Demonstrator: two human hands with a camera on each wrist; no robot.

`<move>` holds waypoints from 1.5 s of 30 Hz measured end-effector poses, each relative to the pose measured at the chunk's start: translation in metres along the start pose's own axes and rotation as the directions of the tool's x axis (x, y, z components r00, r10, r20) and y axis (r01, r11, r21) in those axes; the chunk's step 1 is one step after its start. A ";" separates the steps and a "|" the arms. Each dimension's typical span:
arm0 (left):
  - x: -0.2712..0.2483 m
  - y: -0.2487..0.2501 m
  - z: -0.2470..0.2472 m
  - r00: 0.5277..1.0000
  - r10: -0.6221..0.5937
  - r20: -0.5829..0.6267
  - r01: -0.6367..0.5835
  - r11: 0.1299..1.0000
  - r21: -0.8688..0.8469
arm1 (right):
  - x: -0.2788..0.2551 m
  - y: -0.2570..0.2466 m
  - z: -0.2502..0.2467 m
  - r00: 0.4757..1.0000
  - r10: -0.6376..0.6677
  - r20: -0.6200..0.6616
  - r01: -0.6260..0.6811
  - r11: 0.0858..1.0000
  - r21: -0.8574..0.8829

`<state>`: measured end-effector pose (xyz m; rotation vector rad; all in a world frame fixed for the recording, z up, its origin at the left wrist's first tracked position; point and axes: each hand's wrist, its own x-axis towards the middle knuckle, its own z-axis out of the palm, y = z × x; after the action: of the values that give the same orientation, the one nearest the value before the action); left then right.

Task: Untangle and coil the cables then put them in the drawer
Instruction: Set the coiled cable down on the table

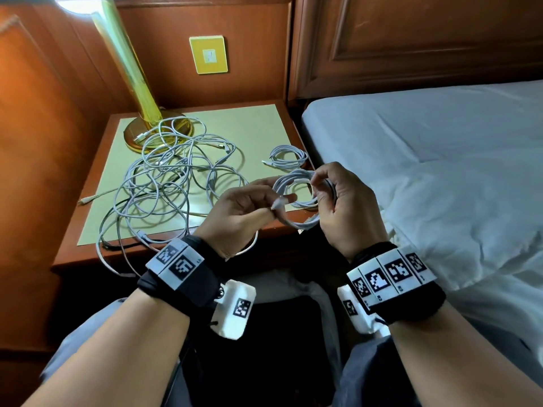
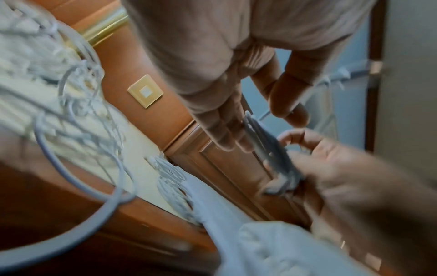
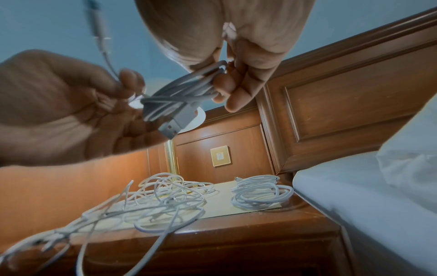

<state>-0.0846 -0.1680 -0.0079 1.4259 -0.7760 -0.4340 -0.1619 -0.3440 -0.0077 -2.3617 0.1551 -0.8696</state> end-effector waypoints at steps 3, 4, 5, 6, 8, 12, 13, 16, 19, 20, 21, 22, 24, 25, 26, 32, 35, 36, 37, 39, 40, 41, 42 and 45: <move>-0.003 -0.006 -0.006 0.999 0.008 0.041 -0.018 0.965 0.263 | 0.001 0.001 -0.003 0.997 0.071 -0.011 -0.070 0.997 0.036; -0.004 -0.010 -0.008 0.998 0.031 0.057 -0.053 0.903 0.426 | 0.001 0.002 -0.004 0.995 0.100 -0.010 -0.099 0.993 0.058; -0.005 -0.013 -0.008 0.996 0.051 0.069 -0.080 0.843 0.532 | 0.001 0.002 -0.005 0.992 0.123 -0.007 -0.122 0.989 0.078; -0.006 -0.015 -0.008 0.996 0.063 0.070 -0.092 0.813 0.574 | 0.002 0.002 -0.006 0.990 0.142 -0.004 -0.141 0.985 0.097; -0.005 -0.016 -0.009 0.993 0.095 0.065 -0.116 0.817 0.565 | 0.003 0.003 -0.006 0.984 0.178 0.006 -0.177 0.974 0.138; -0.003 -0.014 -0.008 0.991 0.129 0.034 -0.129 0.857 0.499 | 0.005 0.006 -0.006 0.965 0.255 0.059 -0.262 0.938 0.228; -0.003 -0.013 -0.006 0.989 0.142 0.028 -0.137 0.855 0.500 | 0.006 0.005 -0.006 0.960 0.268 0.076 -0.279 0.928 0.247; -0.002 -0.011 -0.004 0.966 0.251 0.061 -0.244 0.806 0.539 | 0.006 0.005 -0.006 0.945 0.301 0.129 -0.327 0.896 0.301; -0.001 -0.010 -0.004 0.942 0.327 0.072 -0.302 0.737 0.604 | 0.005 0.004 -0.006 0.936 0.311 0.167 -0.349 0.883 0.314; -0.001 -0.009 -0.004 0.941 0.332 0.066 -0.300 0.726 0.618 | 0.005 0.004 -0.005 0.934 0.312 0.173 -0.353 0.883 0.310; 0.000 -0.008 -0.003 0.938 0.338 0.071 -0.305 0.713 0.631 | 0.005 0.004 -0.005 0.933 0.312 0.178 -0.354 0.886 0.301; 0.000 -0.008 -0.002 0.933 0.347 0.091 -0.322 0.695 0.643 | 0.005 0.003 -0.005 0.933 0.309 0.183 -0.351 0.892 0.284; 0.000 -0.006 0.001 0.918 0.362 0.162 -0.372 0.646 0.666 | 0.005 0.004 -0.004 0.929 0.307 0.208 -0.353 0.903 0.244; 0.001 -0.005 0.001 0.911 0.361 0.198 -0.394 0.623 0.676 | 0.004 0.004 -0.004 0.922 0.312 0.229 -0.363 0.901 0.236; 0.001 -0.004 0.001 0.909 0.350 0.226 -0.404 0.611 0.680 | 0.004 0.005 -0.004 0.914 0.319 0.251 -0.377 0.897 0.232; 0.000 0.001 -0.002 0.899 0.293 0.326 -0.438 0.550 0.711 | 0.005 0.006 -0.005 0.866 0.358 0.349 -0.442 0.874 0.200; -0.002 0.002 -0.003 0.902 0.260 0.345 -0.432 0.554 0.712 | 0.005 0.005 -0.005 0.849 0.382 0.366 -0.477 0.852 0.217; -0.002 0.003 -0.003 0.909 0.239 0.341 -0.416 0.570 0.709 | 0.005 0.004 -0.005 0.839 0.393 0.377 -0.496 0.836 0.233; -0.003 0.003 -0.002 0.916 0.223 0.334 -0.400 0.585 0.706 | 0.005 0.004 -0.005 0.830 0.400 0.390 -0.512 0.824 0.244; -0.005 0.003 -0.001 0.925 0.201 0.322 -0.376 0.602 0.704 | 0.005 0.003 -0.005 0.822 0.402 0.403 -0.521 0.816 0.251; -0.005 0.003 0.000 0.930 0.181 0.320 -0.362 0.608 0.707 | 0.005 0.003 -0.005 0.825 0.397 0.402 -0.517 0.818 0.253; -0.006 0.002 0.001 0.935 0.156 0.320 -0.345 0.615 0.709 | 0.004 0.003 -0.005 0.831 0.389 0.398 -0.507 0.824 0.253; -0.007 0.001 0.001 0.938 0.132 0.320 -0.329 0.625 0.708 | 0.004 0.003 -0.005 0.837 0.379 0.395 -0.495 0.832 0.250; -0.010 -0.001 0.003 0.943 0.124 0.308 -0.310 0.661 0.683 | 0.005 0.001 -0.005 0.840 0.355 0.411 -0.483 0.833 0.270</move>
<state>-0.0932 -0.1633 -0.0112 2.0068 -1.4112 -0.0855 -0.1616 -0.3491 -0.0027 -1.9715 0.3331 -0.2297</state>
